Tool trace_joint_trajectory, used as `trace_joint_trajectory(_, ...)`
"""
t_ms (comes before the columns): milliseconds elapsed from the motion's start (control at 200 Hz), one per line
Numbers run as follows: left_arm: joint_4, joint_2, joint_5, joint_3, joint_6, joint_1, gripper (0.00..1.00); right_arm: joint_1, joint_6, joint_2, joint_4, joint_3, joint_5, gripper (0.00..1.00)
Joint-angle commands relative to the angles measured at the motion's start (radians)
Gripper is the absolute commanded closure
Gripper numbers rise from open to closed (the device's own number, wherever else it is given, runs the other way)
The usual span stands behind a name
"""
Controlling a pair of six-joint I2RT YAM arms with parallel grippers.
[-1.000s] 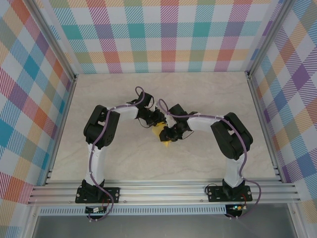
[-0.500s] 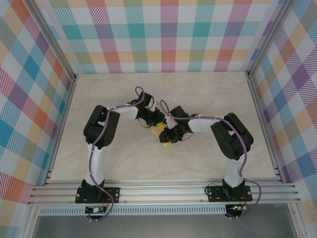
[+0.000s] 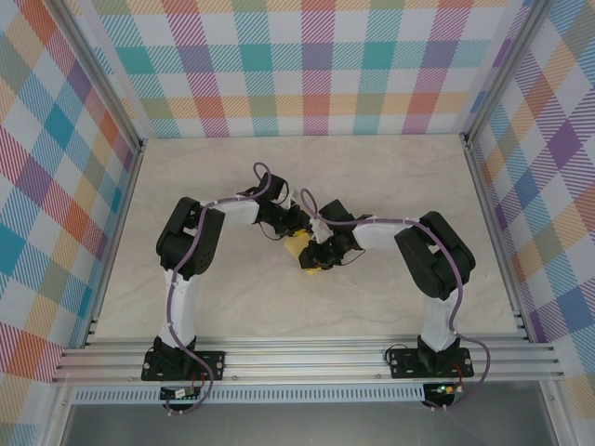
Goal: Fold a paper plane with a square sheet of paper (fold left side to right side)
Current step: Fourth fold the wing at the center of the table.
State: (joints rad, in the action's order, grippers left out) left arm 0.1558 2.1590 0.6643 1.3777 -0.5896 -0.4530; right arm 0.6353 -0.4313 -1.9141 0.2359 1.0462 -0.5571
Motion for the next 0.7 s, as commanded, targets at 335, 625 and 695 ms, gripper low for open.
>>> trace_joint_trajectory(335,0.051,0.048,-0.079,-0.032,-0.006,0.01,0.82,0.035,0.043,0.065,0.164,-0.119,-0.036,0.78)
trace_joint_trajectory(625,0.048,0.048,-0.075,-0.033,-0.006,0.011,0.82,0.012,0.04,0.163,0.163,-0.118,-0.039,0.78)
trace_joint_trajectory(695,0.048,0.048,-0.075,-0.035,-0.006,0.012,0.82,-0.017,0.024,0.204,0.129,-0.102,-0.036,0.79)
